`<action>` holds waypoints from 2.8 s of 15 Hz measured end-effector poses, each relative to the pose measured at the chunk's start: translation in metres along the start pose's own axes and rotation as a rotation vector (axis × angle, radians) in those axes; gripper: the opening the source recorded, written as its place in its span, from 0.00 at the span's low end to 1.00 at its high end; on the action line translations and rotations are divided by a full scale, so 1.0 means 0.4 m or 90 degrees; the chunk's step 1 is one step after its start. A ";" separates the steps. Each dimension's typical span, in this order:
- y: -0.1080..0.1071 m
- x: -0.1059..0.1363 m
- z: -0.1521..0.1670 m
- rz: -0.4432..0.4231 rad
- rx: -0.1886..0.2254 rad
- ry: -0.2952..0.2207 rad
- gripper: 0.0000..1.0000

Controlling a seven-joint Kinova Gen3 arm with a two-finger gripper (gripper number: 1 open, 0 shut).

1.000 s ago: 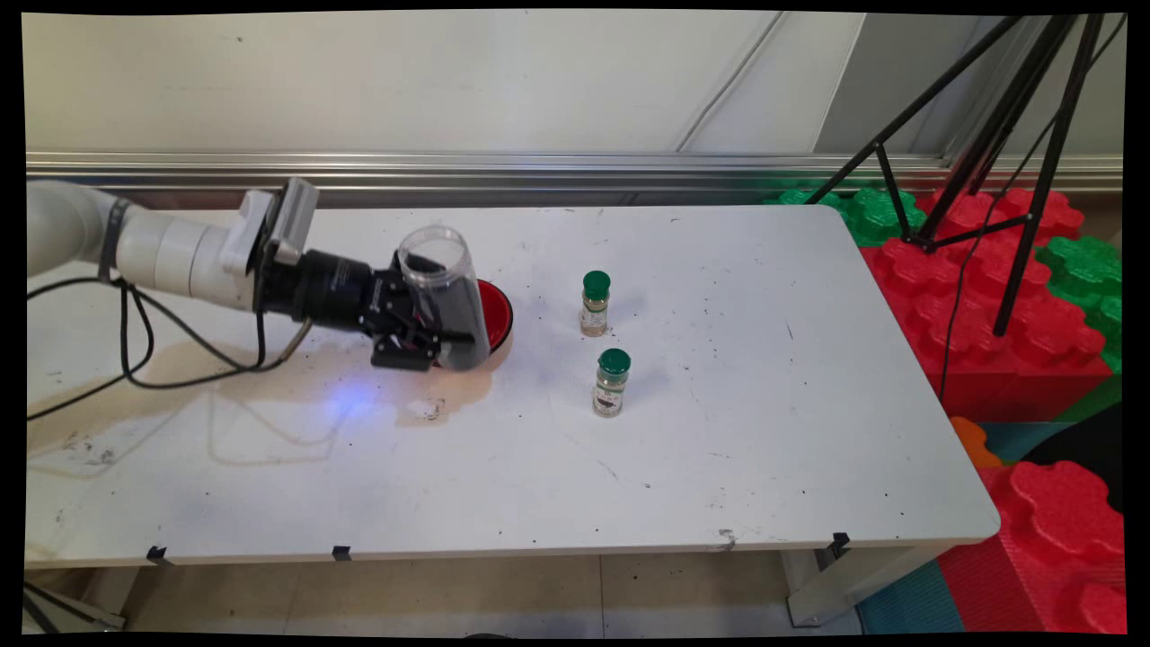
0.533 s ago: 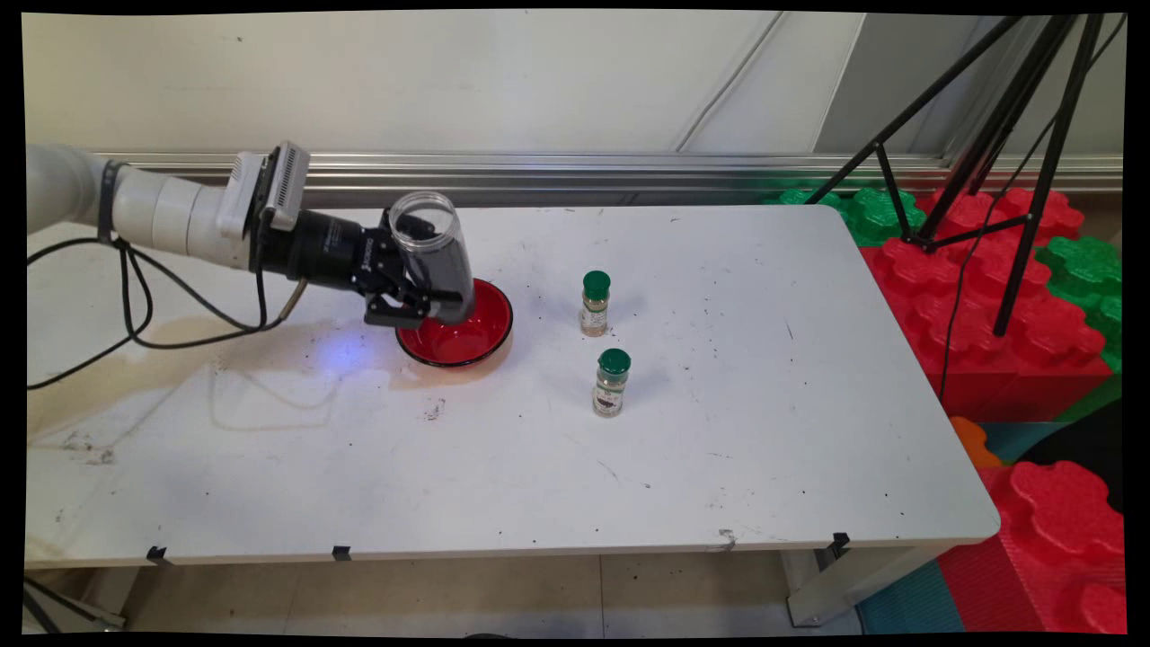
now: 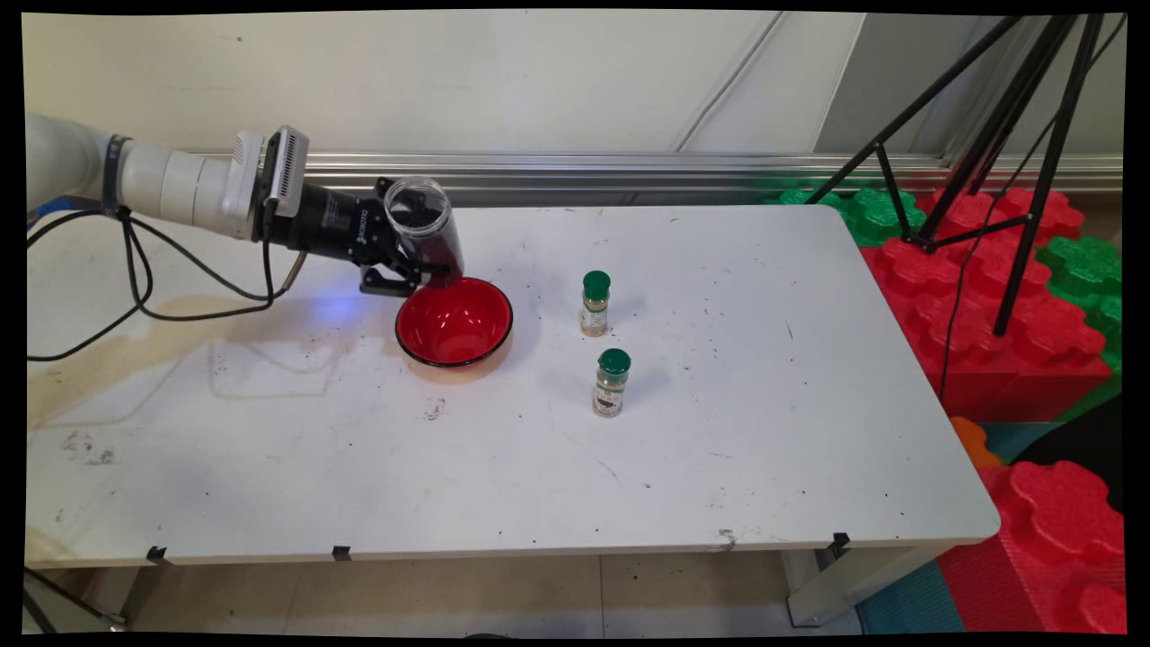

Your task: Pour the black seasoning powder in the red bowl

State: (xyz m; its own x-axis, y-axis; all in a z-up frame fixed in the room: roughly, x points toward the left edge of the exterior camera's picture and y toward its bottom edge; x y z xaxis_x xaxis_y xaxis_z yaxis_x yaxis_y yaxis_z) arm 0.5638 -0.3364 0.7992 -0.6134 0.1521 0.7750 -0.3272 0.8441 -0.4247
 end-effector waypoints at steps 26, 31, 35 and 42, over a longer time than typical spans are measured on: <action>-0.131 -0.124 0.077 0.263 0.047 -0.092 0.00; -0.136 -0.133 0.091 0.322 0.041 -0.098 0.00; -0.141 -0.137 0.100 0.367 0.043 -0.103 0.00; -0.140 -0.147 0.112 0.458 0.037 -0.115 0.00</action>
State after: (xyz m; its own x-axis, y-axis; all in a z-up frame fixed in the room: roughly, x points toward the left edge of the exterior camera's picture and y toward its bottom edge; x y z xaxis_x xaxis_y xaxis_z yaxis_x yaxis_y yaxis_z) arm 0.5859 -0.4155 0.7564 -0.7976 0.5660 0.2087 0.1658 0.5383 -0.8263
